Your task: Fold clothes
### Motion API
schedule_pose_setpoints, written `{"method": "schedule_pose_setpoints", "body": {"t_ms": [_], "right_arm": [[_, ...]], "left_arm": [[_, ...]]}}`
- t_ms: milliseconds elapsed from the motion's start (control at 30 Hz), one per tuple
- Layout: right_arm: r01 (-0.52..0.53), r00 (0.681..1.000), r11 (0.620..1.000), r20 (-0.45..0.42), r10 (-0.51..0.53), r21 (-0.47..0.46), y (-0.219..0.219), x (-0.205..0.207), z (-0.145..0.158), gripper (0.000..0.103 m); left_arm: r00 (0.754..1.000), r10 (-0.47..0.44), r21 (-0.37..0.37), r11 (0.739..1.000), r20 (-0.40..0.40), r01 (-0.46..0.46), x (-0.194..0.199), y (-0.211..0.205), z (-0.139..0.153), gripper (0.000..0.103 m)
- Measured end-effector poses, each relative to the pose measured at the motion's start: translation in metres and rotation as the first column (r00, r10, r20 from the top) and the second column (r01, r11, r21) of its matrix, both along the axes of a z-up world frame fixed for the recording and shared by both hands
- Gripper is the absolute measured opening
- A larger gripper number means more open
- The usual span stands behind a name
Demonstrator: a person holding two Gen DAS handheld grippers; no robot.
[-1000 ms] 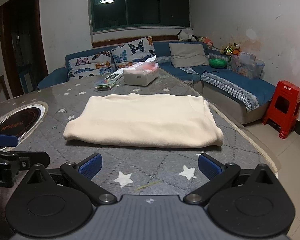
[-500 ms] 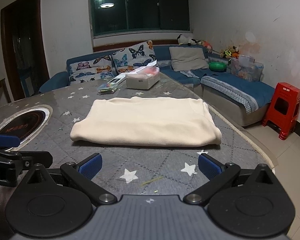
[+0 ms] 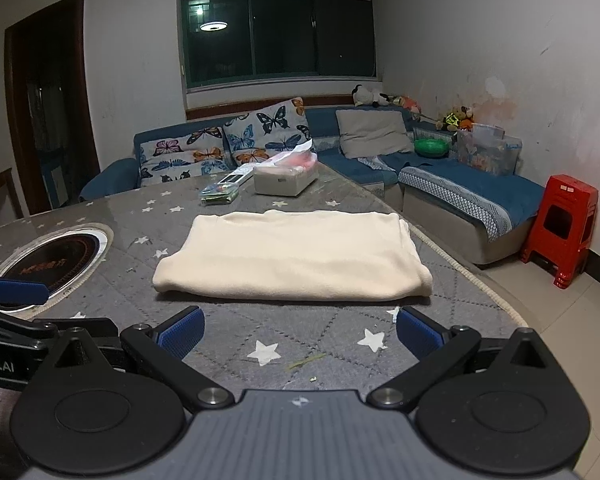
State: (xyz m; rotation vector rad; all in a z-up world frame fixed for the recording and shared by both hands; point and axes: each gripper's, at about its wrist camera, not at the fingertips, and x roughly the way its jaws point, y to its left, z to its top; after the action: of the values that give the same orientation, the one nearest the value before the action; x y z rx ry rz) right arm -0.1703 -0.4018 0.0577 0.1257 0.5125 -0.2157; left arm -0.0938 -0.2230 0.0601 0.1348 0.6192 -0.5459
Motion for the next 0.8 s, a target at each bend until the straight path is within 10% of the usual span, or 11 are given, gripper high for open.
{"method": "schedule_pose_setpoints", "body": {"t_ms": [800], "right_arm": [[0.01, 1.0, 1.0, 0.03, -0.01, 0.013, -0.004, -0.007, 0.003, 0.103]], "left_arm": [[1.0, -0.012, 0.013, 1.0, 0.011, 0.012, 0.002, -0.004, 0.003, 0.103]]}}
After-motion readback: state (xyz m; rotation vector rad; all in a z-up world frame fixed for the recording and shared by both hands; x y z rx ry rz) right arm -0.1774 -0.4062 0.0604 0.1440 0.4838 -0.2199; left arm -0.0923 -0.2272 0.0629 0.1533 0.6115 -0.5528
